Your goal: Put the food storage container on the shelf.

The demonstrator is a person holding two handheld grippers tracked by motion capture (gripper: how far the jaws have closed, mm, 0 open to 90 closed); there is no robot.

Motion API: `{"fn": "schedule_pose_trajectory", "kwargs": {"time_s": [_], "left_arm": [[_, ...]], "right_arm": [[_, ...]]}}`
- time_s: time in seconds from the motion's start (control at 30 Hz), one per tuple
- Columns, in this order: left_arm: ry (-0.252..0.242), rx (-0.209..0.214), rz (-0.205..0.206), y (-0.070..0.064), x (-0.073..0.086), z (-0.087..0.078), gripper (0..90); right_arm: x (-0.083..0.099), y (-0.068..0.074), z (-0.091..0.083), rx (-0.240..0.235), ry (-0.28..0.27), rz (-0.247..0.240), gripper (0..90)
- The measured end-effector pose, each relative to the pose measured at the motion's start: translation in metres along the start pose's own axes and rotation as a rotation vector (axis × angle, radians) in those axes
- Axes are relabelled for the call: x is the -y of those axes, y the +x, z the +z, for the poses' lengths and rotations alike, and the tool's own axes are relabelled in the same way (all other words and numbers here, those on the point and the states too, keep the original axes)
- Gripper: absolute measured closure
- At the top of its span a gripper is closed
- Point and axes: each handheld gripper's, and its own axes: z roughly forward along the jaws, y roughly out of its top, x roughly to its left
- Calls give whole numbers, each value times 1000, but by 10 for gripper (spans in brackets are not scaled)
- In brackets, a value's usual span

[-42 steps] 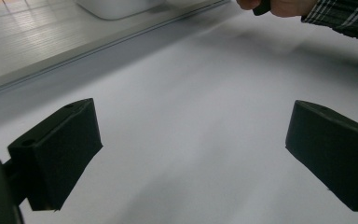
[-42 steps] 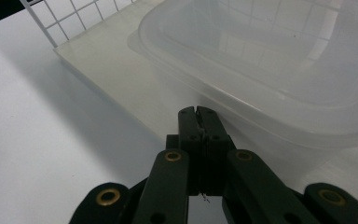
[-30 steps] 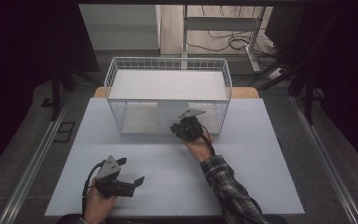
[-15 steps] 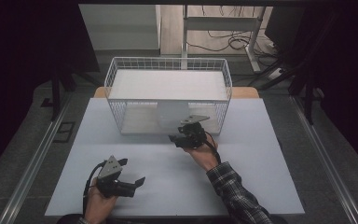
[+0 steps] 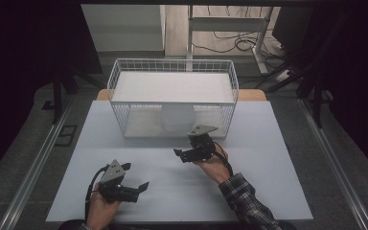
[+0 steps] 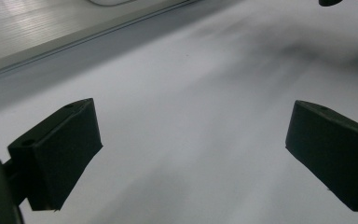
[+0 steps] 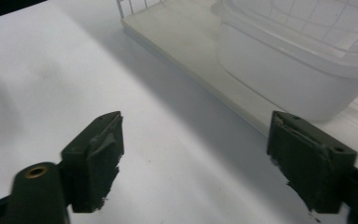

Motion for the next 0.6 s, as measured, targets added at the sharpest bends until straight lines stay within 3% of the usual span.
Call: {"fn": "schedule_pose_trajectory", "kwargs": {"time_s": [0.33,0.6], "left_arm": [[7,4,-3,1,0,0,31],[11,1,-4,1,1,0,31]], "right_arm": [[12,3,-14,-17,22,6,88],[24,7,-36,-31,29,22,45]]}}
